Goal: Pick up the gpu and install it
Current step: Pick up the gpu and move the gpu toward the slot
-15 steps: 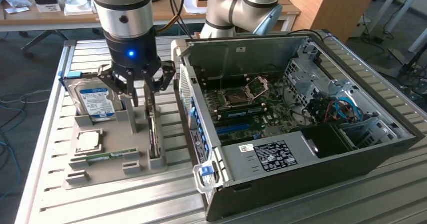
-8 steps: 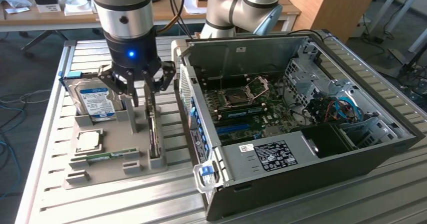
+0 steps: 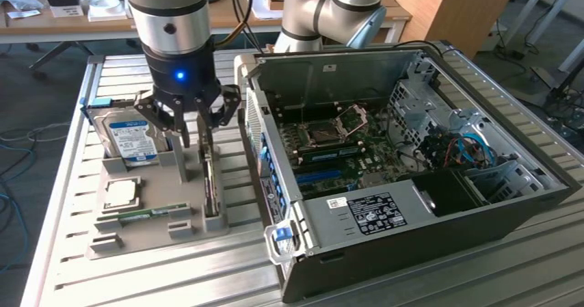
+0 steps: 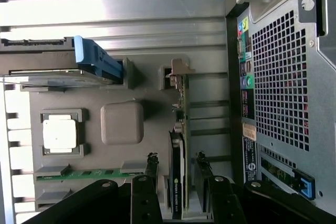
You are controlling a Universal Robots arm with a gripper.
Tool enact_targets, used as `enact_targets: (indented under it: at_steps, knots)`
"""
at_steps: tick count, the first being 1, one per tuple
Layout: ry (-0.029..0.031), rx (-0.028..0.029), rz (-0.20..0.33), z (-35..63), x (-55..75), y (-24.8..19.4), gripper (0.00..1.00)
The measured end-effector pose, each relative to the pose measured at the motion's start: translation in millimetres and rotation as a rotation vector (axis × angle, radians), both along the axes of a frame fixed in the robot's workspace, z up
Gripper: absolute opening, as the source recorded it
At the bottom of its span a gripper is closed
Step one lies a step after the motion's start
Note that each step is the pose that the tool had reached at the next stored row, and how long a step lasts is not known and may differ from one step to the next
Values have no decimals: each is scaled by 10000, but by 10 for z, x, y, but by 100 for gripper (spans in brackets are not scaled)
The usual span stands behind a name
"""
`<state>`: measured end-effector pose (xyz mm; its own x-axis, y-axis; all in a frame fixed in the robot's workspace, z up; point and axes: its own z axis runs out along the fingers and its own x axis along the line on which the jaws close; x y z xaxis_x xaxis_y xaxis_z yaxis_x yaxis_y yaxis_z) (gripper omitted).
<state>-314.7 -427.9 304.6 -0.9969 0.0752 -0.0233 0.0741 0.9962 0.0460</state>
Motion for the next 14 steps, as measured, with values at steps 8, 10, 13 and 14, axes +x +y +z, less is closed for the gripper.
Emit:
enact_targets:
  at_steps: [8,10,13,14]
  knots:
    - [1,-1,-1,1,1,-3,42]
    - [1,0,-1,0,3,-3,42]
    - [1,-1,1,-1,19,-3,42]
    - [0,-1,-1,-2,20,-3,42]
